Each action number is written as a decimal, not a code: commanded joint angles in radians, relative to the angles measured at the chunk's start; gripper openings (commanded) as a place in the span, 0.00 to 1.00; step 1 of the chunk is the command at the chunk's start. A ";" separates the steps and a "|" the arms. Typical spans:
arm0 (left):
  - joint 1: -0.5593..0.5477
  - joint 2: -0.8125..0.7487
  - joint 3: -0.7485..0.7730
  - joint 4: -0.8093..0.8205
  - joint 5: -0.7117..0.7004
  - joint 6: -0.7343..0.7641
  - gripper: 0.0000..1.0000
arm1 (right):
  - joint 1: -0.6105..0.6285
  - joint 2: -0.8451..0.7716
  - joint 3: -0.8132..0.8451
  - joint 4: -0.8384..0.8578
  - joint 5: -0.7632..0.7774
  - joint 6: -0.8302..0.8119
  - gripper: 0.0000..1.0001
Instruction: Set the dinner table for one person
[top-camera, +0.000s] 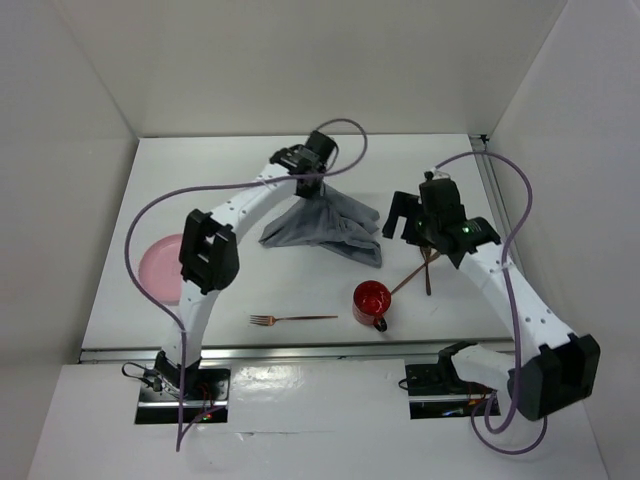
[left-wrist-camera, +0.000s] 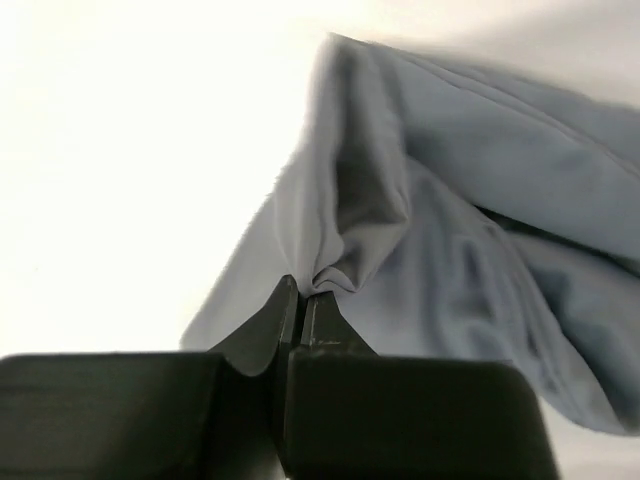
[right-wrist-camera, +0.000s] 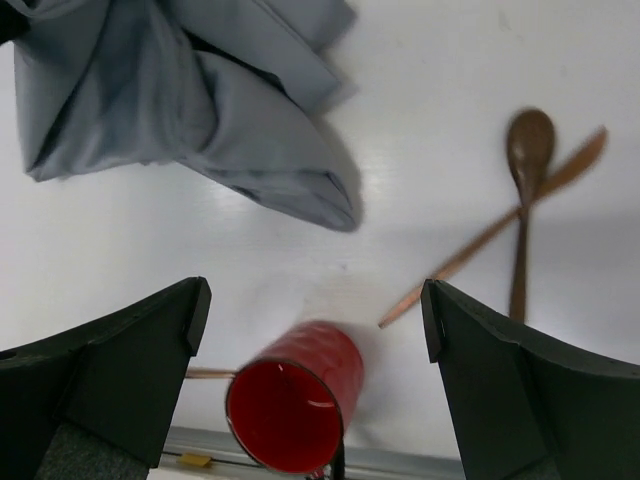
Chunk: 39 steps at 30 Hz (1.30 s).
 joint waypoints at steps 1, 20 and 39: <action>0.140 -0.131 0.015 -0.051 0.130 -0.091 0.00 | 0.005 0.119 0.098 0.167 -0.116 -0.084 1.00; 0.532 -0.120 -0.117 0.019 0.584 -0.163 0.00 | 0.252 0.934 0.816 0.217 -0.305 -0.267 0.37; 0.632 -0.097 -0.074 0.010 0.662 -0.205 0.00 | 0.520 1.368 1.222 0.228 0.158 0.103 0.69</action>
